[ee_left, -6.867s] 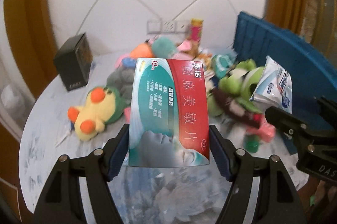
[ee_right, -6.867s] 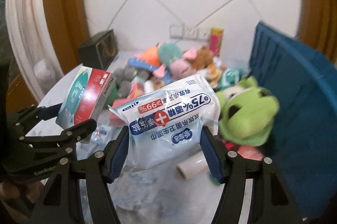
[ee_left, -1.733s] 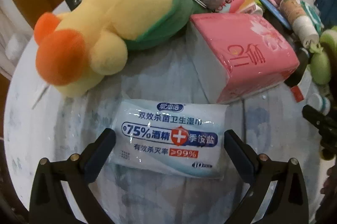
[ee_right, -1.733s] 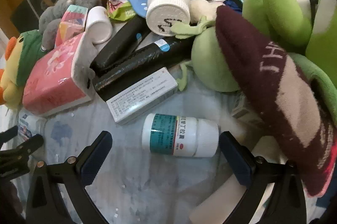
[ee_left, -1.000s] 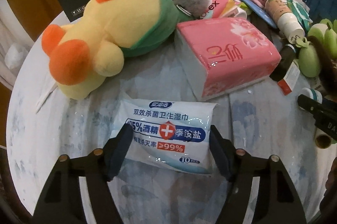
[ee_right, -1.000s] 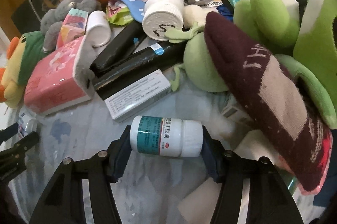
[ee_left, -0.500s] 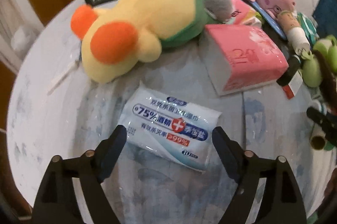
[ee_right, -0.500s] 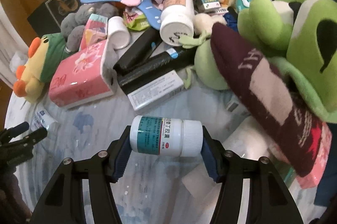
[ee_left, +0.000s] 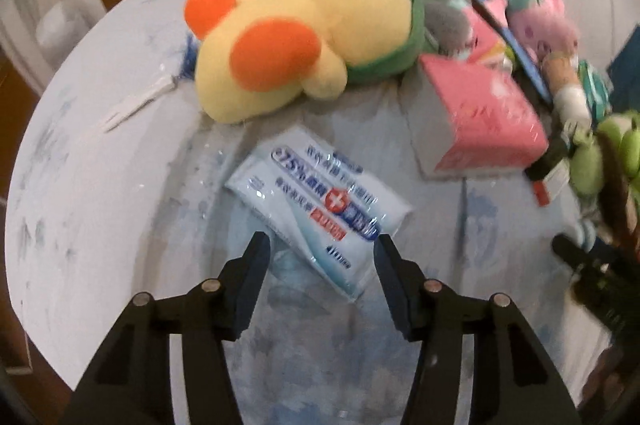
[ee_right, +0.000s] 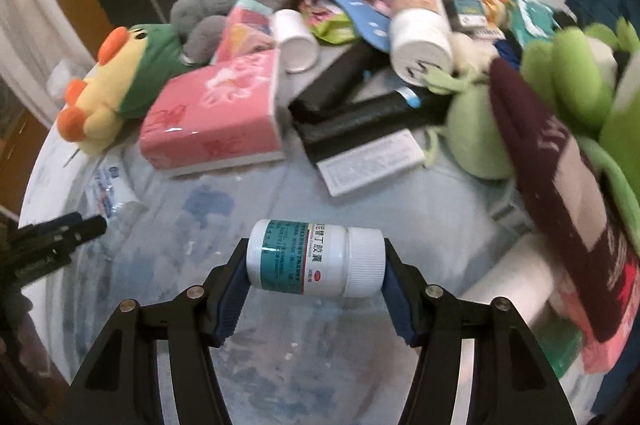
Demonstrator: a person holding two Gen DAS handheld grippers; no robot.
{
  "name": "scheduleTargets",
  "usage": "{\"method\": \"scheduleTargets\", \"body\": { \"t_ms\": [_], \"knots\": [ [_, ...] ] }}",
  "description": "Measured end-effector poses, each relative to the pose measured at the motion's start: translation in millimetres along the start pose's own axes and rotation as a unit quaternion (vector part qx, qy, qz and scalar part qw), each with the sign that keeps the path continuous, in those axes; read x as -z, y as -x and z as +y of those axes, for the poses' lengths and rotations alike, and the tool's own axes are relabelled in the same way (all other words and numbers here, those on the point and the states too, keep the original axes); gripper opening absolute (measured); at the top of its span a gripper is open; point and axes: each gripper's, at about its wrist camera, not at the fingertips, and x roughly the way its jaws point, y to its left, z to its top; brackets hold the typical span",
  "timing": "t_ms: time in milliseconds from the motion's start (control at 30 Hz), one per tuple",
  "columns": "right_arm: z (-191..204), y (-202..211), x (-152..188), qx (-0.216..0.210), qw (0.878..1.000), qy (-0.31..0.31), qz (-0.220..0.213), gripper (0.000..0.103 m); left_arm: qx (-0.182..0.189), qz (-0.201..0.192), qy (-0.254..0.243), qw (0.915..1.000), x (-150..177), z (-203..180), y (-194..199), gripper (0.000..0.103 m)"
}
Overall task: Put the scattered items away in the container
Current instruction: 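Lift the wipes pack with the left gripper while the right lifts the pill bottle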
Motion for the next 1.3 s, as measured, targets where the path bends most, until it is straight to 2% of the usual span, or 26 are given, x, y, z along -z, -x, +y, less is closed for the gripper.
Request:
{"method": "scheduleTargets", "body": {
  "t_ms": [33, 67, 200, 300, 367, 400, 433, 567, 767, 933, 1133, 1300],
  "knots": [
    [-1, 0, -2, -0.005, 1.0, 0.007, -0.002, 0.06, -0.007, -0.01, 0.013, 0.9998, -2, -3, 2, 0.081],
    [-3, 0, -4, -0.011, 1.0, 0.015, -0.005, 0.06, -0.016, -0.017, 0.026, 0.9994, -2, -5, 3, 0.09],
    [-11, -6, -15, -0.031, 0.998, 0.047, -0.001, 0.06, -0.054, -0.019, 0.1, 0.9933, -7, -20, -8, 0.091],
    [-16, -13, -23, -0.038, 0.996, 0.08, 0.006, 0.06, -0.086, -0.009, 0.15, 0.9849, -9, -32, -33, 0.091],
    [-19, -19, -27, -0.046, 0.994, 0.095, 0.011, 0.06, -0.09, 0.006, 0.17, 0.9813, -2, -33, -52, 0.089],
    [-20, -21, -28, -0.049, 0.993, 0.103, 0.014, 0.06, -0.101, -0.003, 0.163, 0.9814, 1, -37, -55, 0.086],
    [-21, -23, -30, -0.053, 0.992, 0.111, 0.016, 0.06, -0.11, -0.016, 0.153, 0.982, 4, -42, -53, 0.072],
    [-24, -30, -34, -0.068, 0.99, 0.122, 0.023, 0.06, -0.109, -0.015, 0.139, 0.9842, 13, -50, -44, 0.064],
    [-14, -19, -39, -0.086, 0.987, 0.134, 0.01, 0.06, -0.113, -0.043, 0.123, 0.9851, 23, -51, -9, 0.063],
    [-1, 7, -41, -0.09, 0.986, 0.14, -0.024, 0.06, -0.105, -0.078, 0.102, 0.9862, 25, -60, 27, 0.063],
    [9, 54, -39, -0.081, 0.985, 0.134, -0.073, 0.06, -0.08, -0.115, 0.073, 0.9874, 18, -73, 77, 0.063],
    [12, 104, -34, -0.058, 0.984, 0.12, -0.122, 0.06, -0.052, -0.145, 0.038, 0.9873, 25, -82, 111, 0.063]
  ]
}}
